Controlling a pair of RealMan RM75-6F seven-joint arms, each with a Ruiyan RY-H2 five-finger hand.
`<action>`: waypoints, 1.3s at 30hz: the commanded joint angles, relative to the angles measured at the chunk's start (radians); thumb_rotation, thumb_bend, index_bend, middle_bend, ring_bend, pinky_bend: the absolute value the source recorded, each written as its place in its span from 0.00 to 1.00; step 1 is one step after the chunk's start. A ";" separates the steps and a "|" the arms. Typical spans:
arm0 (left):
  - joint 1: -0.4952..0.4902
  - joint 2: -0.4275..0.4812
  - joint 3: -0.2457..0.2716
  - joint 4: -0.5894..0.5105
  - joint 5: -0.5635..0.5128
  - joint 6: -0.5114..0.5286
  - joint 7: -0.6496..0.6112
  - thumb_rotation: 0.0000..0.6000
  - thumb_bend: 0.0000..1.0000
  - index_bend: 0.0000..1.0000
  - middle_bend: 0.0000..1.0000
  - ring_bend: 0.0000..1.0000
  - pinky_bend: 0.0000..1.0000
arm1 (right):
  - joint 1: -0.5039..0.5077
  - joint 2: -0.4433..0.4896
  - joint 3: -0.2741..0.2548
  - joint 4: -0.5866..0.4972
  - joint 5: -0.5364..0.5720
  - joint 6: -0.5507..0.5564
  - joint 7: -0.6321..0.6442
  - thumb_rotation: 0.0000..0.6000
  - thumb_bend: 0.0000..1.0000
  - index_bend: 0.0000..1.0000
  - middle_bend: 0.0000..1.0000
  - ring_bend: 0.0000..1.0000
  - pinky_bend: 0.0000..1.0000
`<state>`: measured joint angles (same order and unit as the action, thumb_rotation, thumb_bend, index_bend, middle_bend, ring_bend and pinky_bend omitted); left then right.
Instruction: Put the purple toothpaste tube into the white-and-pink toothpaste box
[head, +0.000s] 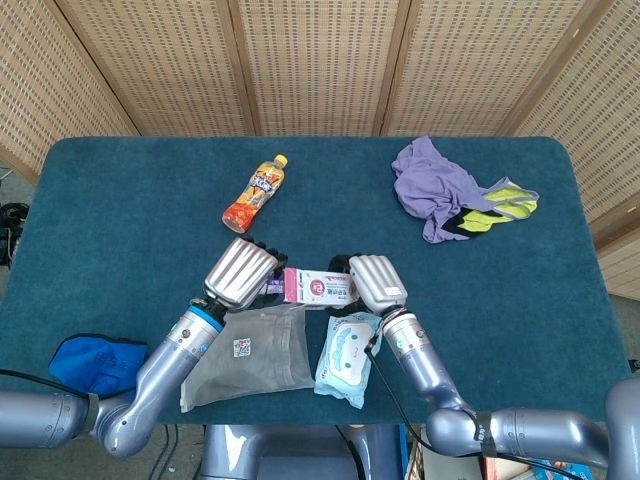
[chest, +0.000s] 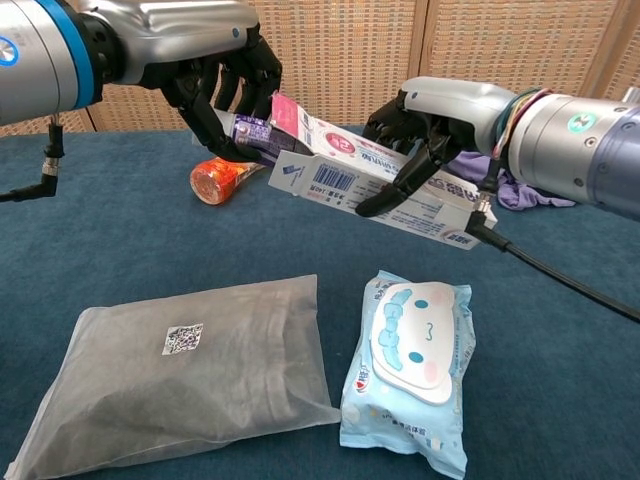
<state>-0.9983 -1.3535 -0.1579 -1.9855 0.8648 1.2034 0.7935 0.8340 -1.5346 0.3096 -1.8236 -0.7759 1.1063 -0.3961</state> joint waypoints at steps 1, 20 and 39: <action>0.002 -0.016 0.008 0.011 0.013 0.001 0.001 1.00 0.36 0.86 0.63 0.51 0.51 | 0.002 -0.001 0.000 -0.002 -0.002 0.000 0.001 1.00 0.15 0.57 0.54 0.42 0.41; 0.009 -0.060 0.033 0.050 0.060 0.019 0.067 1.00 0.34 0.13 0.00 0.00 0.00 | 0.004 -0.005 0.000 -0.008 -0.004 0.008 0.014 1.00 0.15 0.57 0.53 0.42 0.41; 0.086 0.047 0.028 -0.006 0.192 0.047 -0.046 1.00 0.27 0.05 0.00 0.00 0.00 | -0.055 0.037 0.010 0.012 -0.016 -0.004 0.141 1.00 0.15 0.57 0.53 0.42 0.41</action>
<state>-0.9247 -1.3201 -0.1285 -1.9811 1.0413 1.2467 0.7674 0.7883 -1.5035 0.3156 -1.8124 -0.7921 1.1062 -0.2734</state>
